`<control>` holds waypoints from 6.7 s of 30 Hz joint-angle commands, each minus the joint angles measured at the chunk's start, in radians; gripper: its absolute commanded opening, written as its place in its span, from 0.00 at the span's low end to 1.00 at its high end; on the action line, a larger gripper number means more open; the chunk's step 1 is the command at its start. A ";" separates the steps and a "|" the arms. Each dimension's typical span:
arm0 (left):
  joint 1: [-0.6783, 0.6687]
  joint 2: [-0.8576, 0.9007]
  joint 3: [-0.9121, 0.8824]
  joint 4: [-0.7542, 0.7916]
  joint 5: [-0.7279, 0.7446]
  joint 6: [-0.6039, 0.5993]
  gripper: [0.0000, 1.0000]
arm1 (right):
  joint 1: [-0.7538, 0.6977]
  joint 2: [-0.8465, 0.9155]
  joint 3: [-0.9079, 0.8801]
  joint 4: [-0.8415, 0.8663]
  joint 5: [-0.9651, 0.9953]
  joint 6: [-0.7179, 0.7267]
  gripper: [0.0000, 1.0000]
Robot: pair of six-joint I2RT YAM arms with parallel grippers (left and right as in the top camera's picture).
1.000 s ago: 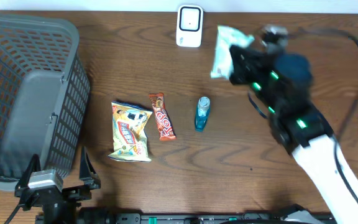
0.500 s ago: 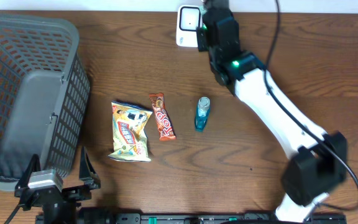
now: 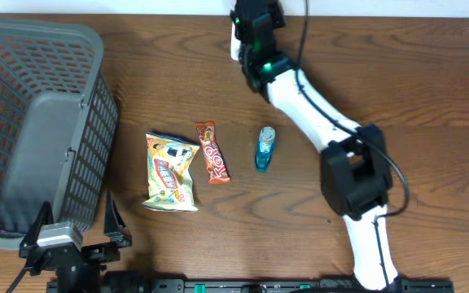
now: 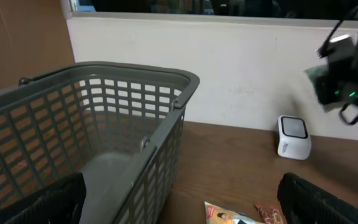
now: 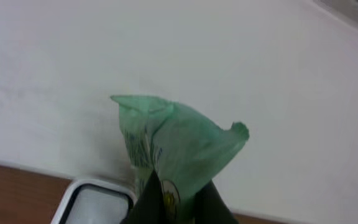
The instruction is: Scan the item barcode
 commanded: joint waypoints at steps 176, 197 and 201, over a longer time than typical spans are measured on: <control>-0.004 -0.002 0.001 -0.003 -0.013 -0.009 0.98 | 0.104 -0.406 -0.351 -1.382 -0.490 0.326 0.39; -0.004 -0.002 0.001 -0.003 -0.013 -0.009 0.98 | 0.119 -0.415 -0.154 -1.527 -0.632 0.266 0.75; -0.004 -0.002 0.001 -0.003 -0.013 -0.009 0.98 | 0.118 -0.422 -0.034 -1.609 -0.632 0.349 0.92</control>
